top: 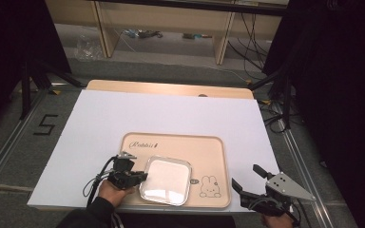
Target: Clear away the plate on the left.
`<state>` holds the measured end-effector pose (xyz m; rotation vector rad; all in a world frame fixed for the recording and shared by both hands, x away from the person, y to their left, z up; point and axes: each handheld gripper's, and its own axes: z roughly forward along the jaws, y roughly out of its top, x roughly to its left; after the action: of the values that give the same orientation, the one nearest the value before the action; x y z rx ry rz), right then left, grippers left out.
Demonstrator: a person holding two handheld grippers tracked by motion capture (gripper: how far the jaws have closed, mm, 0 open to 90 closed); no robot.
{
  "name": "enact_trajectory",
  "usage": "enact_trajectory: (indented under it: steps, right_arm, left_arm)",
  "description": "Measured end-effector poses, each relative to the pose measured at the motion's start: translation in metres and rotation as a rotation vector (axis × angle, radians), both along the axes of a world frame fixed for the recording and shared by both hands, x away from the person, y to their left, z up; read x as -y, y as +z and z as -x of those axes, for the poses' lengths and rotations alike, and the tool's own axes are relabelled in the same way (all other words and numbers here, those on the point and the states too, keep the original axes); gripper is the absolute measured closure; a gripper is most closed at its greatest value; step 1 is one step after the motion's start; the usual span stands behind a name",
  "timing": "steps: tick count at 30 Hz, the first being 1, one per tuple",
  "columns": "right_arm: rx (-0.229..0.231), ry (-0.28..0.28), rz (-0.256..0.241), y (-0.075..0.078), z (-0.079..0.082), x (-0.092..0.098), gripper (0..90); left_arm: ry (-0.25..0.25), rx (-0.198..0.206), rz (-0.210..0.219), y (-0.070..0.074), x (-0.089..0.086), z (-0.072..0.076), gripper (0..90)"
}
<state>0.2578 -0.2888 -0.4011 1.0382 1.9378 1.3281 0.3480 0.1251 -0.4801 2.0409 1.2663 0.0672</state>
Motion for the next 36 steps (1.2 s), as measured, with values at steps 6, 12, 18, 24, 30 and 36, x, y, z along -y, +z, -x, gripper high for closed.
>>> enact_trajectory:
  steps: [6, 12, 18, 24, 30, 36]
  right_arm:
    - [-0.003, 0.002, 0.0, 0.0, 0.0, 0.0, 15.2]
    - [-0.003, 0.003, 0.001, 0.0, 0.0, 0.0, 15.2]
    - [-0.006, 0.004, 0.002, 0.0, 0.001, 0.0, 15.2]
    - [-0.019, -0.01, -0.013, 0.0, 0.002, -0.001, 15.3]
    - [-0.008, -0.011, -0.024, -0.001, 0.001, -0.002, 15.2]
    - [-0.019, -0.017, -0.023, 0.0, 0.002, -0.002, 15.3]
  left_arm:
    - [0.006, -0.001, 0.012, 0.0, 0.003, 0.002, 78.8]
    - [-0.021, -0.002, -0.002, 0.0, 0.005, 0.004, 78.1]
    - [-0.004, 0.007, -0.002, 0.0, 0.007, 0.01, 77.1]
    - [-0.001, 0.001, 0.005, 0.0, 0.007, 0.015, 75.7]
    - [-0.027, -0.008, 0.0, 0.001, 0.007, 0.019, 74.3]
    - [-0.031, -0.009, 0.005, 0.001, 0.007, 0.021, 73.9]
